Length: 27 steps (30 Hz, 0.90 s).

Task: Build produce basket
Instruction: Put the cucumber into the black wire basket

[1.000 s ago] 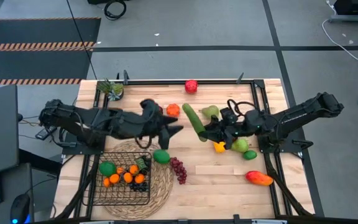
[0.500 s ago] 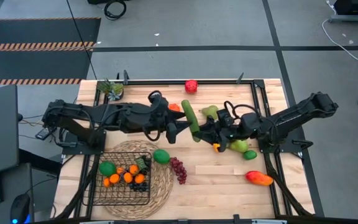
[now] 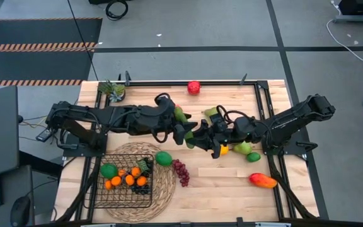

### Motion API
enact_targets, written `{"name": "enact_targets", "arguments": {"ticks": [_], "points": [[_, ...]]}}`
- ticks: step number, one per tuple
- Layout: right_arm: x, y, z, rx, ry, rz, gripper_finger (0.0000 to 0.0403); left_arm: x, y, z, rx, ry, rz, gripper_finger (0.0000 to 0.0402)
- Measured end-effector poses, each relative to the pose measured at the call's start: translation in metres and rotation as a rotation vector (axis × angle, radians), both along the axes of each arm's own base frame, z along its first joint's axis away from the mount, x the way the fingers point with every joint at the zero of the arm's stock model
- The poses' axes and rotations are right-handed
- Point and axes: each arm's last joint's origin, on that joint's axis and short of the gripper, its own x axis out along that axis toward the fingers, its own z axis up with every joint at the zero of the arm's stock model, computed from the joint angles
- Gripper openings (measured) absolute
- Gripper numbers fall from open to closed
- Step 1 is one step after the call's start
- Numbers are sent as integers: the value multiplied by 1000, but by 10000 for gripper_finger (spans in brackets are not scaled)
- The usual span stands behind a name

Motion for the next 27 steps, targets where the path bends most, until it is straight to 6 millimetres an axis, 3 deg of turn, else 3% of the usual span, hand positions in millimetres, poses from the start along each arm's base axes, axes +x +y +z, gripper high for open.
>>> {"name": "enact_targets", "arguments": {"ticks": [8, 17, 27], "points": [[2, -6, -2, 42, 22, -11, 163, -1, 0, 0, -15, 5, -4, 128], [3, -11, -3, 43, 35, -29, 170, -7, 0, 0, -35, 39, -33, 126], [5, -25, -30, 63, 331, -41, 172, -70, 4, 6, -34, 297, -83, 139]]}}
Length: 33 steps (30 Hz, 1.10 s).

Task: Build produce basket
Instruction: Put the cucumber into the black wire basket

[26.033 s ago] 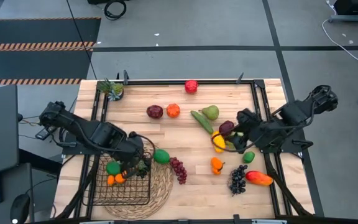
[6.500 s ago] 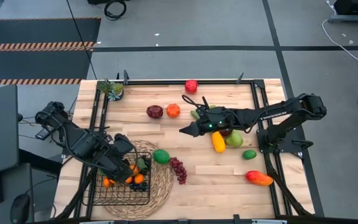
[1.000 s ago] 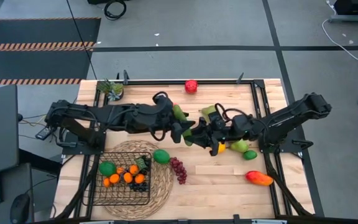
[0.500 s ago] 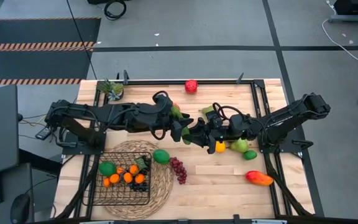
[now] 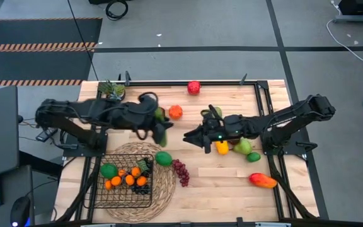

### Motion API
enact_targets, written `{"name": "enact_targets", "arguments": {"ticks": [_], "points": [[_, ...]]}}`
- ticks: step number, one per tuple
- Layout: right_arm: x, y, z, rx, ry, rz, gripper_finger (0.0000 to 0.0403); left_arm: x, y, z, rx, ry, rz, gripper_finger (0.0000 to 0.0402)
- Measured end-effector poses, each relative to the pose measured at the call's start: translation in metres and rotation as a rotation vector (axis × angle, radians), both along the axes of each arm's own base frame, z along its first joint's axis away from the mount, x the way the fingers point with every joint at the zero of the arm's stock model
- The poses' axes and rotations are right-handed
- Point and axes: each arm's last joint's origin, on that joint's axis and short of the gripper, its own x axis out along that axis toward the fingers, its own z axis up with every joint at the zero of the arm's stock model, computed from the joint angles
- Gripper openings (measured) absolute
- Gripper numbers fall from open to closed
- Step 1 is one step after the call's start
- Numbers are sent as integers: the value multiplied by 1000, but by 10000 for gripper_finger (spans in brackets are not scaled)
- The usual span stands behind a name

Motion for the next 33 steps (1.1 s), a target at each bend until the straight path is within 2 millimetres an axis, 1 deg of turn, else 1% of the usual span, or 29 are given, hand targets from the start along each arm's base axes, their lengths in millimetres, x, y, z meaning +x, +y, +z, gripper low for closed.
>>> {"name": "enact_targets", "arguments": {"ticks": [3, 5, 10, 15, 21, 25, 28, 33], "points": [[-2, -3, -6, -10, 79, 6, 171, -20, -6, -1, -47, 93, -64, 128], [-4, -5, -9, -16, 126, 6, 171, -30, -13, -3, -78, 148, -110, 126], [-5, -11, -13, 5, 166, -9, 171, -50, -34, -14, -102, 316, -166, 138], [-4, -16, -12, 13, 155, -28, 170, -60, -55, -26, -94, 449, -200, 142], [-3, -22, -11, 15, 154, -47, 170, -71, -77, -35, -54, 550, -266, 140], [-3, -25, -11, 27, 144, -60, 170, -78, -89, -44, 19, 656, -299, 168], [-3, -27, -11, 43, 144, -71, 170, -77, -96, -51, 45, 710, -315, 204], [-3, -28, -10, 43, 141, -72, 170, -74, -103, -56, 71, 743, -343, 266]]}}
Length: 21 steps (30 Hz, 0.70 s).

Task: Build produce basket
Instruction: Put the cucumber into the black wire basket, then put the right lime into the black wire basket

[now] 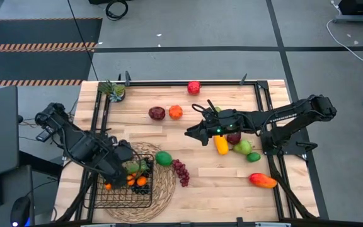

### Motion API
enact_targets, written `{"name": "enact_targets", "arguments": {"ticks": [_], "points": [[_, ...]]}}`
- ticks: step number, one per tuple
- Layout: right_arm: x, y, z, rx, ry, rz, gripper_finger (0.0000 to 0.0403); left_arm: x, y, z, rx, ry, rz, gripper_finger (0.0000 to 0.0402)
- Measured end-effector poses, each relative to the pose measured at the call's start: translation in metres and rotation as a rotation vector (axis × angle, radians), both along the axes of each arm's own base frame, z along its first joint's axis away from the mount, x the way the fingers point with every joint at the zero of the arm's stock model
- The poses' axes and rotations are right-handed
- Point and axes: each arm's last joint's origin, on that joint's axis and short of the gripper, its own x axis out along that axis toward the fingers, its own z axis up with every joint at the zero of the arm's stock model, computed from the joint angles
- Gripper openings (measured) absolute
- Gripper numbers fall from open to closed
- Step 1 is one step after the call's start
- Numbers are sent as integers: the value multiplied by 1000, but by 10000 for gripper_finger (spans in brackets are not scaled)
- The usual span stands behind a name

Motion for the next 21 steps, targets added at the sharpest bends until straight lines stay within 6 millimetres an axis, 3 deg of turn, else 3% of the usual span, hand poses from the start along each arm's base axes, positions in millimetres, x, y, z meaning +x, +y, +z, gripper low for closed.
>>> {"name": "enact_targets", "arguments": {"ticks": [5, 10, 16, 21], "points": [[0, 0, 0, 8, 1, -2, 170, 6, 2, -1, 52, -37, -3, 295], [-3, -4, -9, 69, 94, -38, 170, 29, 13, 3, 55, -199, 73, 293], [-11, -7, -26, 108, 295, -39, 170, 71, 31, 1, 35, -322, 81, 287], [-29, -7, -38, 112, 519, -15, 170, 106, 44, -3, 15, -434, 80, 286]]}}
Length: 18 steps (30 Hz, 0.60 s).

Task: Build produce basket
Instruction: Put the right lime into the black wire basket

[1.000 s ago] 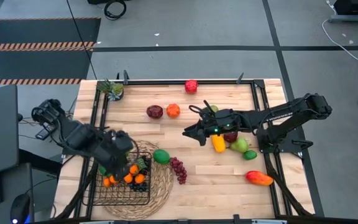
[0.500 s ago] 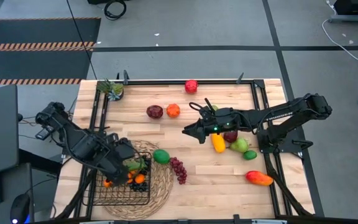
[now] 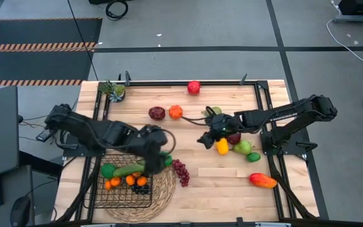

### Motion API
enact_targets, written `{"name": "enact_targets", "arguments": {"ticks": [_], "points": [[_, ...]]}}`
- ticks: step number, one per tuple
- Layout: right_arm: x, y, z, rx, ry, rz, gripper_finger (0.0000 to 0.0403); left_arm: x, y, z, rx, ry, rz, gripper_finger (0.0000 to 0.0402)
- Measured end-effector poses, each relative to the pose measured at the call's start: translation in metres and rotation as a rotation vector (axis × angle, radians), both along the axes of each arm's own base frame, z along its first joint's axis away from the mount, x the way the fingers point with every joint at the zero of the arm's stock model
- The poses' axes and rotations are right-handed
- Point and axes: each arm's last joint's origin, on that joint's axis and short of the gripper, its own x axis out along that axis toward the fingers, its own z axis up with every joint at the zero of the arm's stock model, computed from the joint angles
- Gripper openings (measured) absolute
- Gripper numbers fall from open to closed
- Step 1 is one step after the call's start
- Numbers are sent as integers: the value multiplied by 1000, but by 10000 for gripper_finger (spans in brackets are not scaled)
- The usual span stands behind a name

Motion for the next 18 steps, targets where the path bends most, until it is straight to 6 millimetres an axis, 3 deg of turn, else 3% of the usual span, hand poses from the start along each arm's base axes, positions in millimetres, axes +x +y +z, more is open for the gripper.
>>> {"name": "enact_targets", "arguments": {"ticks": [9, 18], "points": [[-61, -3, -2, -1, 439, -57, 170, 36, 14, 10, -59, -258, 42, 286], [-92, -5, 4, -42, 605, -107, 170, 45, 20, 20, -62, -386, 42, 286]]}}
